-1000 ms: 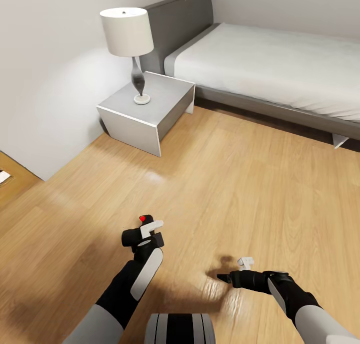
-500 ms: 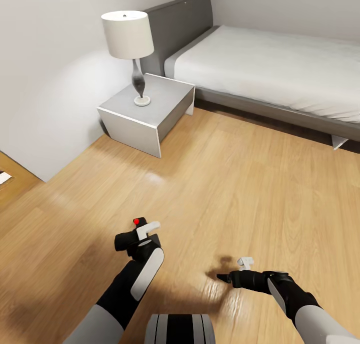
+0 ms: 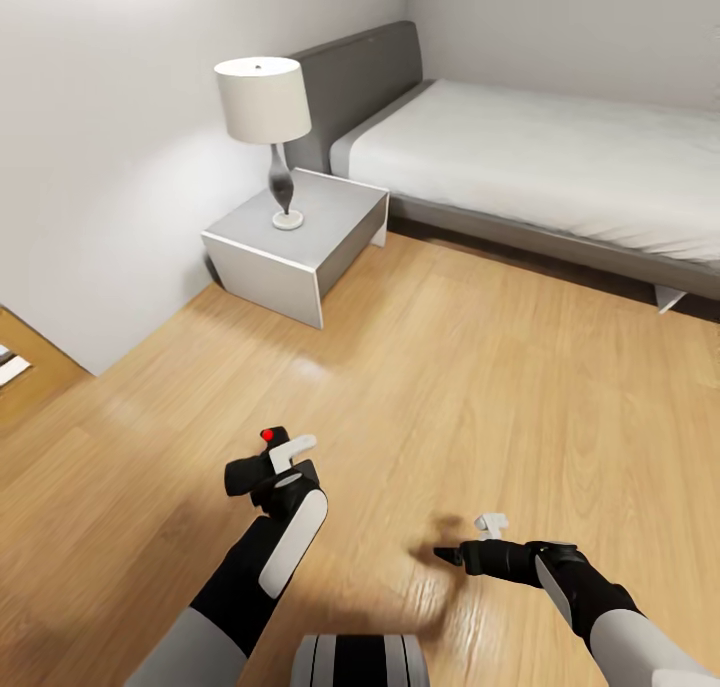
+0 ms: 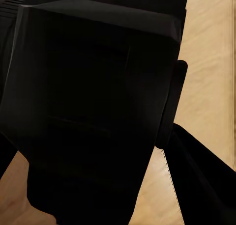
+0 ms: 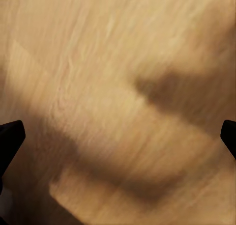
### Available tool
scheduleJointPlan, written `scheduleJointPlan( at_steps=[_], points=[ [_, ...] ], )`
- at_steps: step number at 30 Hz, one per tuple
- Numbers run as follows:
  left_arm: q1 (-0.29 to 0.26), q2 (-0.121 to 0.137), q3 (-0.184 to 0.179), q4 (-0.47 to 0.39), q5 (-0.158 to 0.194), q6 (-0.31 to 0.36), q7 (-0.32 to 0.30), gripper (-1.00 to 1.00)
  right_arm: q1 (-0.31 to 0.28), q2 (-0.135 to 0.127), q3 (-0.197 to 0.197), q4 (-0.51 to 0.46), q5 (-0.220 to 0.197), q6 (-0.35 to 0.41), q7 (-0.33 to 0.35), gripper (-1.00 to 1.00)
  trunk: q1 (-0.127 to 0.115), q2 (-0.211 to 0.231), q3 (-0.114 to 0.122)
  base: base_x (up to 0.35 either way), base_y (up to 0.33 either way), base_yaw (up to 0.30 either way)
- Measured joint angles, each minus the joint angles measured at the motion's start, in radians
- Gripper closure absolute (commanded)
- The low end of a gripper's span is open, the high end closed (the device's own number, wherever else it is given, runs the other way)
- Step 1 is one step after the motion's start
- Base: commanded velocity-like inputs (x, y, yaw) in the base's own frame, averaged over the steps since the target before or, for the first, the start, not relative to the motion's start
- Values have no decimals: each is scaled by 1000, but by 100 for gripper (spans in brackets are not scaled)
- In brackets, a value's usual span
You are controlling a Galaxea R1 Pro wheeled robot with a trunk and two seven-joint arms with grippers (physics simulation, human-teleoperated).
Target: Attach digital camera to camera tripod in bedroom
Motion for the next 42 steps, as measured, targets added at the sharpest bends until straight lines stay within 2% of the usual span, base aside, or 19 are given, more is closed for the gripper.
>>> scheduleJointPlan(
  at_steps=[9, 18, 27, 30, 32, 35, 36, 42],
  points=[
    [0, 0, -1, -24, 3, 0, 1, 100, -1, 0, 0, 0, 1, 4, 0, -100, -4, 2, 35, 0, 0, 0],
    [0, 0, -1, -27, 55, 3, -3, 100, -1, -3, 0, -9, 1, 11, 0, -100, -8, 4, 70, 0, 0, 0],
    [0, 3, -1, -23, 78, 8, -26, 100, -1, -11, -1, -22, -1, 19, 2, -100, -12, 6, 104, 0, 0, 0],
    [0, 14, -2, -21, 103, 12, -73, 100, -1, -12, -2, -22, -1, 42, 3, -100, -13, 7, 116, 0, 0, 0],
    [0, 30, -2, -20, 131, 15, -126, 100, -1, -12, -3, -24, -1, 66, 3, -100, -14, 7, 124, 0, 0, 0],
    [0, 67, -3, -21, 181, 18, -217, 100, -1, -12, -3, -36, -1, 88, 2, -100, -16, 8, 135, 0, 0, 0],
    [0, 96, -3, -21, 221, 21, -280, 100, -1, -11, -2, -51, -1, 96, 1, -100, -16, 8, 139, 0, 0, 0],
    [0, 109, -4, -27, 237, 23, -306, 100, -1, -10, -1, -65, 0, 98, 1, -100, -19, 10, 163, 0, 0, 0]
  ],
)
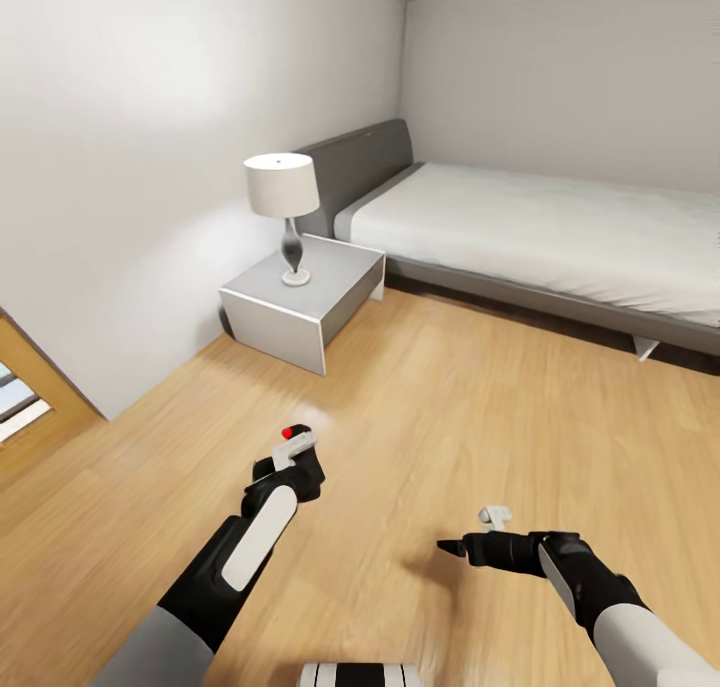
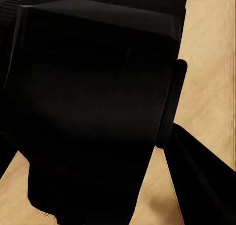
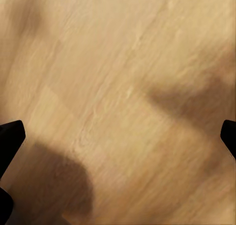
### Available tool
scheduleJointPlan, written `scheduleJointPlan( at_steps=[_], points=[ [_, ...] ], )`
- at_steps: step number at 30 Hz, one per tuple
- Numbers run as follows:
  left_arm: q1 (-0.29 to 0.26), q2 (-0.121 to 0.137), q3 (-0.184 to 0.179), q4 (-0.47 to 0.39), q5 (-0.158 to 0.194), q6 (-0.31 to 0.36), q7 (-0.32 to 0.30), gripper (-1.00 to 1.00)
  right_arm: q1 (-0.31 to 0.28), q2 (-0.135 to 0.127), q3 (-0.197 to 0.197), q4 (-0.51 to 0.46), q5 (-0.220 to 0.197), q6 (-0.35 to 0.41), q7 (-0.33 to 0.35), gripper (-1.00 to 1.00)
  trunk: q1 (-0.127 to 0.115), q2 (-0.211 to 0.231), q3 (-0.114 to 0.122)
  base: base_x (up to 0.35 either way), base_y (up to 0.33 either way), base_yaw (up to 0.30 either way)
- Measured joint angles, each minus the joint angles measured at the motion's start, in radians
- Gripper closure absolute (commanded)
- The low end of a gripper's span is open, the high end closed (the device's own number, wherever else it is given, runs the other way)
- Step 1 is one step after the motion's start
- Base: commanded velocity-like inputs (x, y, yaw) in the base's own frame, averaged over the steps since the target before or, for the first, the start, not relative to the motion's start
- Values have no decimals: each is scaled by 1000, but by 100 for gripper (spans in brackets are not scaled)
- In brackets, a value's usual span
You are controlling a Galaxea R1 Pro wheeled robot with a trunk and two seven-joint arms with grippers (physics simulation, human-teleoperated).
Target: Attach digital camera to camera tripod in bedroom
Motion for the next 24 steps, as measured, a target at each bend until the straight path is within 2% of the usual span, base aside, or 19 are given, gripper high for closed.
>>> scheduleJointPlan(
  at_steps=[24],
  points=[
    [0, 0, 0, 3, 2, 0, 0, 100, 0, -2, -1, 0, 0, -3, -2, -100, -11, 6, 93, 0, 0, 0]
  ],
)
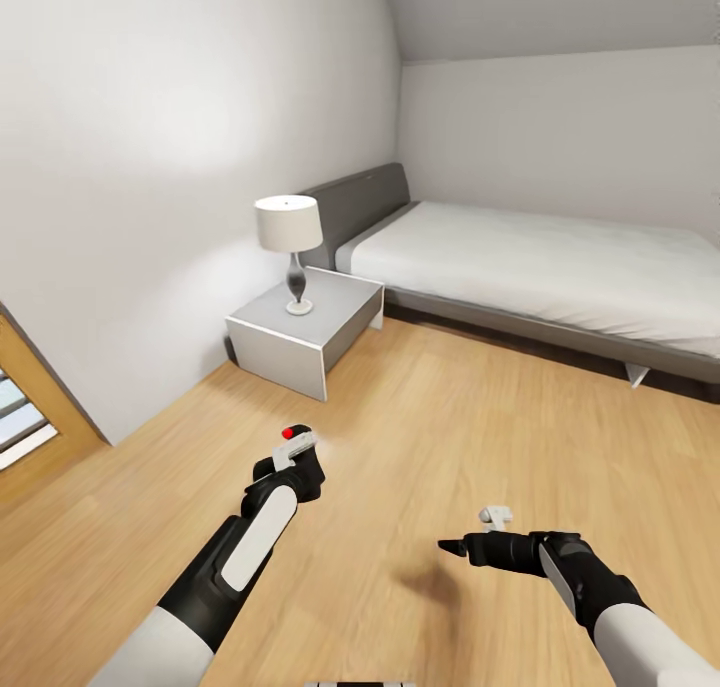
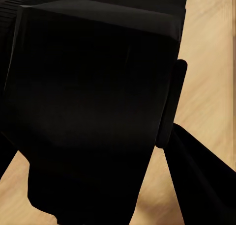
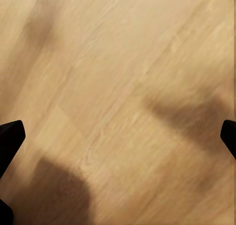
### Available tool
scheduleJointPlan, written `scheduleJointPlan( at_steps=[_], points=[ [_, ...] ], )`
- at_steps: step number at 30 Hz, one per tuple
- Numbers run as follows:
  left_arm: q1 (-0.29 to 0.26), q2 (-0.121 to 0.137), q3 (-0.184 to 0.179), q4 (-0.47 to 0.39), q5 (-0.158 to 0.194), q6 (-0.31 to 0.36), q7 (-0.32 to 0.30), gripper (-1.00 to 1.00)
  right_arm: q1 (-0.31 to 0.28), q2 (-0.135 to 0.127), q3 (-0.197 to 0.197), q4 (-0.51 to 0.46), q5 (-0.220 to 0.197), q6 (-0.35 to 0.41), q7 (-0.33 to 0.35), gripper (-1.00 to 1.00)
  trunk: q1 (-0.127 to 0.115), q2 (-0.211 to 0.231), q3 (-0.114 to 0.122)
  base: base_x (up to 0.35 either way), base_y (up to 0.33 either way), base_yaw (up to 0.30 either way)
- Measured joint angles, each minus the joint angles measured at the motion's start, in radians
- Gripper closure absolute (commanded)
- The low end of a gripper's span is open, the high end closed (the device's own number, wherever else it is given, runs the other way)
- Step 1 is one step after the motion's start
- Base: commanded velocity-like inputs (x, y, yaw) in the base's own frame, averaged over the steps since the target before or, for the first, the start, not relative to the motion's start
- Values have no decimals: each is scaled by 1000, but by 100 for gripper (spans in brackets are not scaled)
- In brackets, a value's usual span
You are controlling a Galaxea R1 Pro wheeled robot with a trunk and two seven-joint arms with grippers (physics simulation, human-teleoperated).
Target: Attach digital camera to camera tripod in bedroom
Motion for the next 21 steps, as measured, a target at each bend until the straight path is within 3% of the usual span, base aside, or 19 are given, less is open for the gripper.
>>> scheduleJointPlan(
  at_steps=[21],
  points=[
    [0, 1, 1, 5, 1, -5, 0, 100, 0, 1, 1, 0, 0, 1, -2, -100, -9, 5, 81, 0, 0, 0]
  ],
)
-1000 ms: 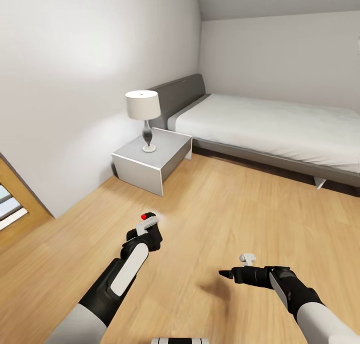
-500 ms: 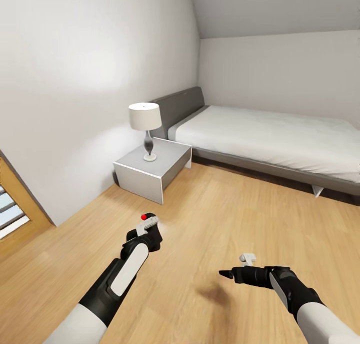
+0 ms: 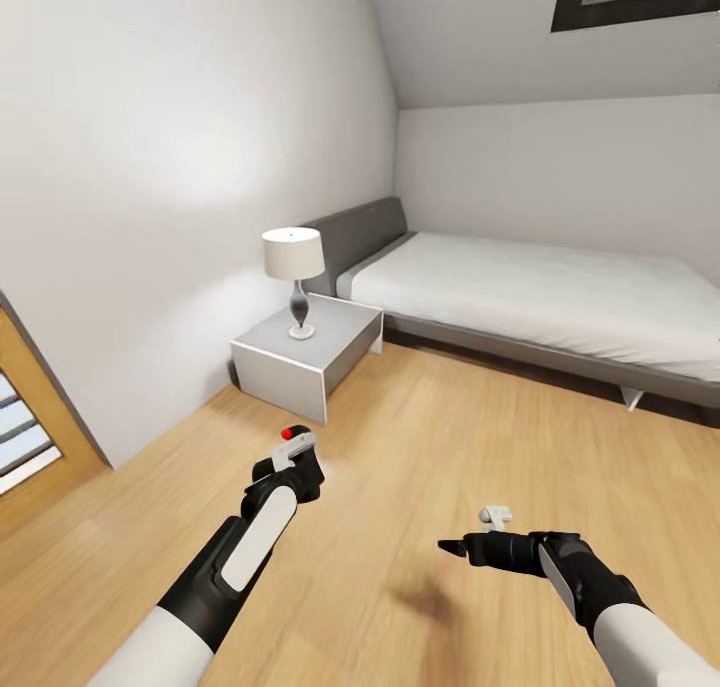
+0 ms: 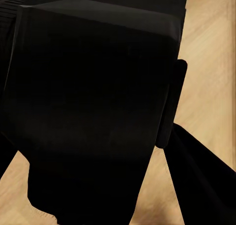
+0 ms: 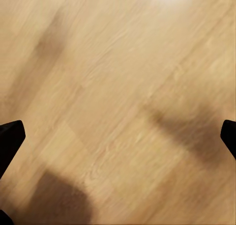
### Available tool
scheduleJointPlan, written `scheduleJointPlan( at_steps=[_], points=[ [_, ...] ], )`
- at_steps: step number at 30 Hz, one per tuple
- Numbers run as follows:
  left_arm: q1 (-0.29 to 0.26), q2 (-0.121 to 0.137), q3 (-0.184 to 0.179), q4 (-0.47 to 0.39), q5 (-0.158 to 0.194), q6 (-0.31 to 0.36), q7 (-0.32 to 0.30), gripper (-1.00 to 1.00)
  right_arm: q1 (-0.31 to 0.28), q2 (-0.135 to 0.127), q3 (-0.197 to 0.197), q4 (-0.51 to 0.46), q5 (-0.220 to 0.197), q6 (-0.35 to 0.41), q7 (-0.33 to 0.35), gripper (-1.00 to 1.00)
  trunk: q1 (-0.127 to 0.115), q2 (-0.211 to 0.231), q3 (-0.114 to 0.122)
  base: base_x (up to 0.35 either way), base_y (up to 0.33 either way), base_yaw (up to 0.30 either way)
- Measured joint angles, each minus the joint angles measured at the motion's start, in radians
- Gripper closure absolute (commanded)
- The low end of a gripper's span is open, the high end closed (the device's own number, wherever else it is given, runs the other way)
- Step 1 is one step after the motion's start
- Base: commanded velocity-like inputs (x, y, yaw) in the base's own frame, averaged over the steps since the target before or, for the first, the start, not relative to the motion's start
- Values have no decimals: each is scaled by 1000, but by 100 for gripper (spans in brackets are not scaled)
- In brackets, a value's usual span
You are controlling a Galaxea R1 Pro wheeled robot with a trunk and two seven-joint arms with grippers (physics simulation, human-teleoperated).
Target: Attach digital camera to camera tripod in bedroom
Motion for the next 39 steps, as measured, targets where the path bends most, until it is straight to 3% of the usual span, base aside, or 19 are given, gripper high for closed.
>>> scheduleJointPlan(
  at_steps=[39],
  points=[
    [0, 0, 1, 3, 4, 2, 6, 100, 0, 3, 0, 1, 3, -1, 0, -100, -18, 9, 151, 0, 0, 0]
  ],
)
